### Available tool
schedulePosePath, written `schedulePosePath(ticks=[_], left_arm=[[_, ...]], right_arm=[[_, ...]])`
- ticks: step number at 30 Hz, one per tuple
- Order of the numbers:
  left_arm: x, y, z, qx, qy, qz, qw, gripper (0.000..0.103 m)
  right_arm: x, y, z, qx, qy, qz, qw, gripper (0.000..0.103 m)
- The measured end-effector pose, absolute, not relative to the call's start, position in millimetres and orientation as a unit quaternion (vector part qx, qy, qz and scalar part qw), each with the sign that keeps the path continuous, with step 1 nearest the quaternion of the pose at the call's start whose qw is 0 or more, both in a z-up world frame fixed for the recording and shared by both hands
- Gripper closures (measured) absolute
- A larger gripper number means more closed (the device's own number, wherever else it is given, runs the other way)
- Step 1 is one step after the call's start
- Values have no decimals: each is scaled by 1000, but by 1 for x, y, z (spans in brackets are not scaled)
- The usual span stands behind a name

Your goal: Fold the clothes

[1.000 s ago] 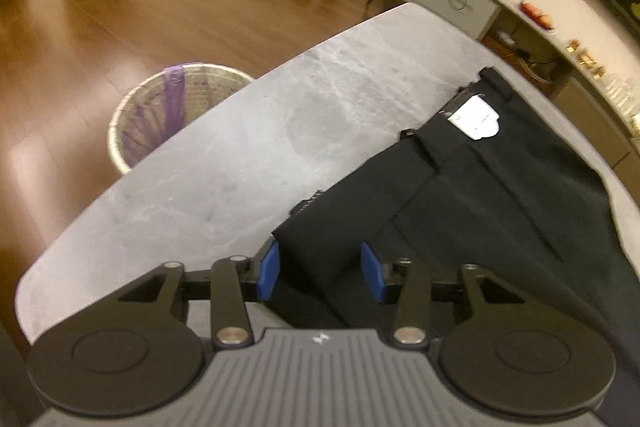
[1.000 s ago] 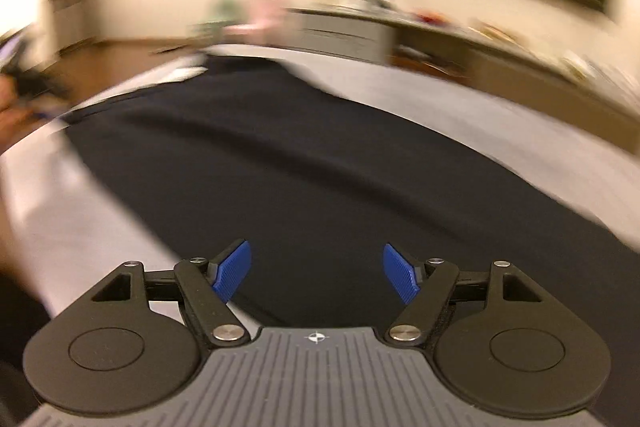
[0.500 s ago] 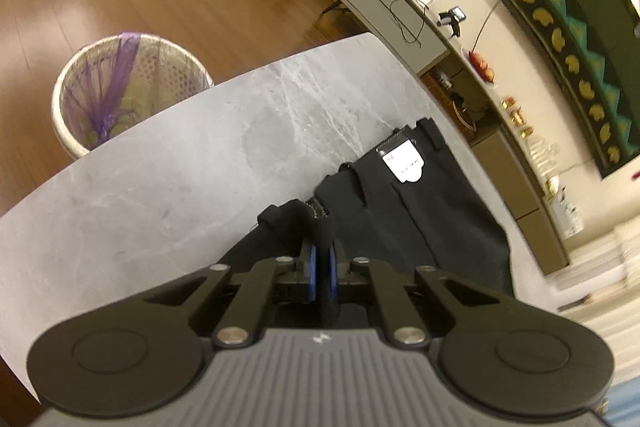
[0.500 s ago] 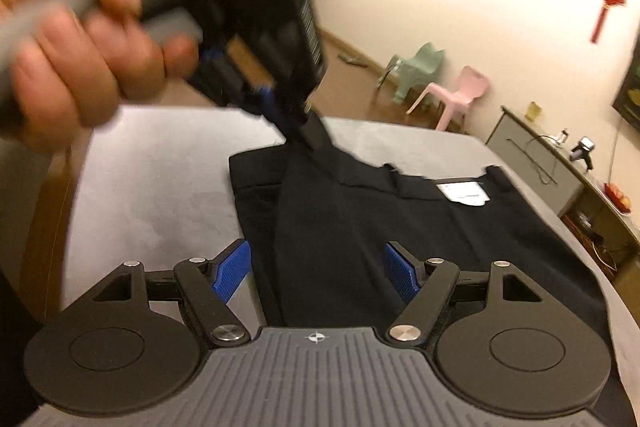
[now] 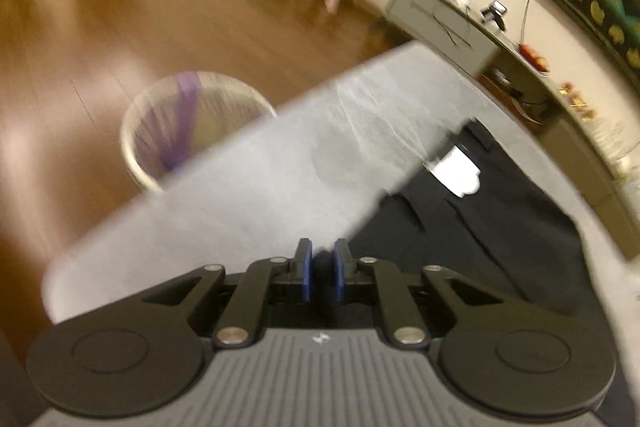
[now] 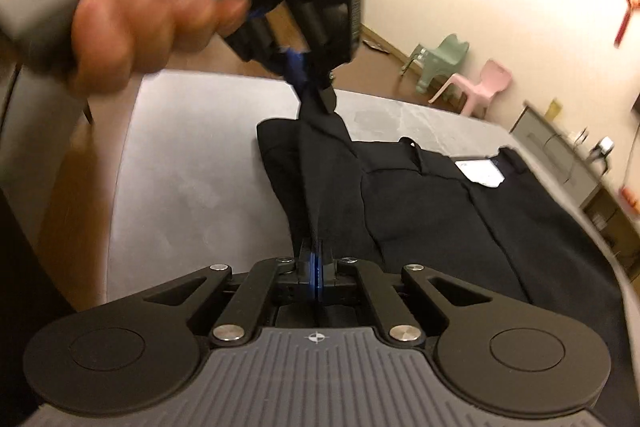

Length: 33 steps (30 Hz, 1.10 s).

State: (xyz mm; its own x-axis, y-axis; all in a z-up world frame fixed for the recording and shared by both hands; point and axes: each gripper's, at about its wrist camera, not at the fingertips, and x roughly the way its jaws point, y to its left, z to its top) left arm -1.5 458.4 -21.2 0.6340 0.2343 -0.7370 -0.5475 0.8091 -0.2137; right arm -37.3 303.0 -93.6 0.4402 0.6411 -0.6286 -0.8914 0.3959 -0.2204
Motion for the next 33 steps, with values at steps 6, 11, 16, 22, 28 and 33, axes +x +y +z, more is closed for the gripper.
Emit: schedulePosePath(ticks=[6,11,16,22,28,33], left_arm=[[15,415,-1,-132,331,152,922,88],[58,383,-48,-89,430,88,894,86],[62,391,-55,-49,438,149,885,99],[51,299,-22,-17,395,9,919,91],[49,245,-43,33,422,-82,902,91],[36,245,-62,60,443,-105,889,92]], right_arm=[[16,177,-41,-105,264,409,867,46],[79,82,-75,-113,341,228,905,48],[32,22,-89,-107,366,232,895,48],[42,27,-53,-99,350,250,897,47],[154,109,-58,-80,355,252,897,47],[234,156,-87,-86,387,225,890,43]])
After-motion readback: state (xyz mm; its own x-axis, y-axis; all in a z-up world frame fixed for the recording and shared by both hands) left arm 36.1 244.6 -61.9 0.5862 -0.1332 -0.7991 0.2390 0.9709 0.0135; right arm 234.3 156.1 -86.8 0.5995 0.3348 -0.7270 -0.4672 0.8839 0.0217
